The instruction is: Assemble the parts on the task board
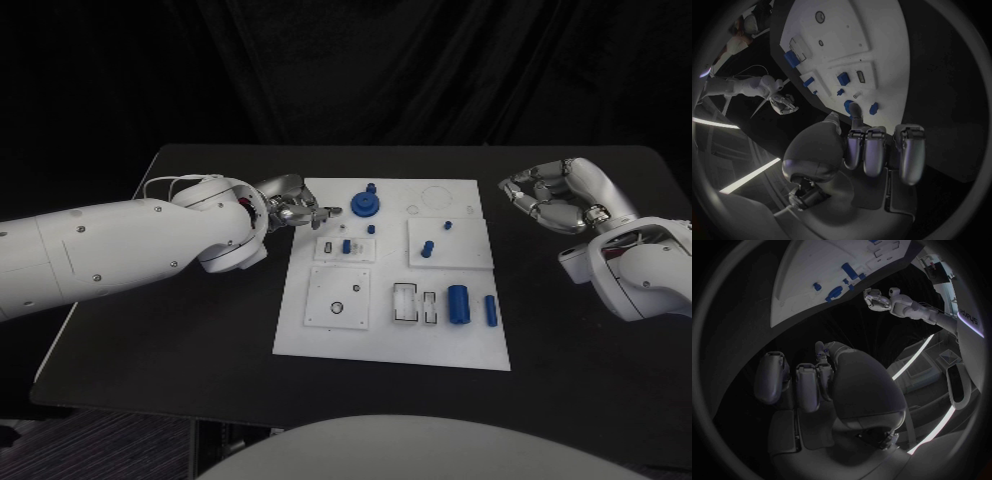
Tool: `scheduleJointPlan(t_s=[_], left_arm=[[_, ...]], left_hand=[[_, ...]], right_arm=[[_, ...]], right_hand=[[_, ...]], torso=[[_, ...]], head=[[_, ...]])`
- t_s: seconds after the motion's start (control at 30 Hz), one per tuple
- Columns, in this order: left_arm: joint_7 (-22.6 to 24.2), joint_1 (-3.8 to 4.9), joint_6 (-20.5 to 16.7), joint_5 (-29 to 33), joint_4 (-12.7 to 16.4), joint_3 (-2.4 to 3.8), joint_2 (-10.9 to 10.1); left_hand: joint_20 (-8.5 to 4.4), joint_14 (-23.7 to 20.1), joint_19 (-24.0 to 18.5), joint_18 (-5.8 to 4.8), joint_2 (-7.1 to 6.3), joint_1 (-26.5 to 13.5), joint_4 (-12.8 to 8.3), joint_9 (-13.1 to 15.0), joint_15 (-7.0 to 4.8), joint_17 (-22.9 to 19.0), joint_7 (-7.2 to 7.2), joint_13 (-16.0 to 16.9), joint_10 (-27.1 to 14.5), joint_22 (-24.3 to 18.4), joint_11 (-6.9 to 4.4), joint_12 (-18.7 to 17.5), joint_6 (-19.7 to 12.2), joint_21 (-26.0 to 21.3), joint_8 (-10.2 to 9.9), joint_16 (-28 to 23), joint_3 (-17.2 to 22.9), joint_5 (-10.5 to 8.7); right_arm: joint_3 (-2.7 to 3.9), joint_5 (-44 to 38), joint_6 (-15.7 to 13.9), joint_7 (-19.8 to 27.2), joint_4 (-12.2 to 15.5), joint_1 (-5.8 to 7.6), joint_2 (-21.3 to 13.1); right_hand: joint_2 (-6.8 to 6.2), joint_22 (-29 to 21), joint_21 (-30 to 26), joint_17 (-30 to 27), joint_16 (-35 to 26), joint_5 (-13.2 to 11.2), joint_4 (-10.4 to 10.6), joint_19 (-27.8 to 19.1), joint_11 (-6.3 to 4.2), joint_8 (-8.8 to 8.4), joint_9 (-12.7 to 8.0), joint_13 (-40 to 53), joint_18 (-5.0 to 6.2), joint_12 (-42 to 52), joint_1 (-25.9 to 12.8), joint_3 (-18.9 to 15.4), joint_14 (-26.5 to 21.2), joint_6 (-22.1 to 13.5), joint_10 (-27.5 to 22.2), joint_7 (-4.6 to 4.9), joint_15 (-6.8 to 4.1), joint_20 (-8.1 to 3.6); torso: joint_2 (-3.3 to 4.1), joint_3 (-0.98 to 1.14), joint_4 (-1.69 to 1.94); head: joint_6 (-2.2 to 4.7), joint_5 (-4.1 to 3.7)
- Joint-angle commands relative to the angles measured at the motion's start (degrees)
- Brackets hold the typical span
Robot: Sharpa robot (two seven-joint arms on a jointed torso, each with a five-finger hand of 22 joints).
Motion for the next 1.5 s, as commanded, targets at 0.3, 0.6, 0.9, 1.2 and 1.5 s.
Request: scheduleJointPlan(t_s=[0.3,0.6,0.9,1.2,1.5], left_arm=[[-5.26,2.30,9.62,-2.29,-5.55,0.05,2.75],[-5.70,2.84,13.51,-4.70,-11.32,0.05,7.28],[-5.12,2.91,15.32,-5.02,-14.18,0.05,9.62],[-5.57,2.89,16.10,-5.06,-15.37,0.04,10.57],[-5.69,2.85,16.19,-5.07,-16.56,0.03,11.42]], left_hand=[[-0.34,5.96,4.02,-0.36,-0.73,4.40,-0.26,-1.42,-0.17,15.09,0.46,15.09,5.95,12.23,0.01,0.20,-1.05,-0.23,-2.11,0.15,-0.78,0.57],[-0.21,5.96,3.98,-0.34,-0.64,4.71,0.04,-1.80,-0.04,15.09,0.58,15.09,5.95,12.19,0.14,0.20,-0.70,-0.30,-2.56,0.15,-1.36,-1.18],[-0.15,5.96,3.90,-0.30,-0.46,4.54,0.17,-2.07,0.01,15.09,0.66,15.09,5.95,12.08,0.20,0.20,-0.65,-0.39,-2.92,0.15,-1.70,-1.82],[-0.14,5.96,3.85,-0.28,-0.40,4.50,0.18,-2.13,0.03,15.09,0.68,15.09,5.95,12.01,0.22,0.20,-0.66,-0.44,-3.00,0.15,-1.75,-1.87],[-0.08,5.96,3.80,-0.26,0.04,4.56,0.12,-2.33,0.08,15.09,0.71,15.09,5.95,11.95,0.26,0.20,-0.59,-0.51,-3.29,0.15,-1.78,-1.25]], right_arm=[[0.04,-0.33,-1.65,0.47,0.08,-0.13,0.05],[0.04,-0.33,-1.69,0.58,-0.14,-0.14,0.33],[0.04,-0.33,-1.57,0.52,-0.33,-0.14,0.54],[0.04,-0.33,-1.35,0.50,-0.53,-0.15,0.82],[0.04,-0.33,-1.28,0.52,-0.58,-0.15,0.92]], right_hand=[[-0.07,8.81,1.02,7.12,0.43,0.82,-0.81,0.88,0.26,0.30,0.14,3.89,0.35,0.44,0.57,0.15,3.74,-0.30,0.45,-0.15,-0.38,-0.09],[-0.07,8.88,1.17,7.25,0.54,0.91,-0.89,0.96,0.25,0.31,0.15,4.00,0.31,0.53,0.60,0.19,3.79,-0.31,0.57,-0.14,-0.39,-0.10],[-0.05,8.89,1.21,7.27,0.56,0.95,-0.91,0.98,0.25,0.33,0.16,4.00,0.31,0.54,0.61,0.22,3.80,-0.31,0.59,-0.14,-0.40,-0.10],[-0.01,8.94,1.32,7.36,0.64,1.00,-0.96,1.05,0.25,0.34,0.17,4.13,0.28,0.64,0.62,0.27,3.84,-0.31,0.72,-0.14,-0.40,-0.11],[0.04,8.97,1.37,7.27,0.58,1.06,-1.00,1.08,0.25,0.35,0.17,4.18,0.27,0.69,0.63,0.33,3.84,-0.34,0.79,-0.14,-0.41,-0.12]], torso=[[0.07,-0.07,-0.03],[-0.03,-0.02,-0.03],[0.05,-0.10,-0.16],[-0.01,-0.05,-0.09],[-0.06,-0.13,-0.12]], head=[[0.83,0.55],[1.79,0.83],[1.96,1.26],[1.73,1.27],[1.70,1.31]])
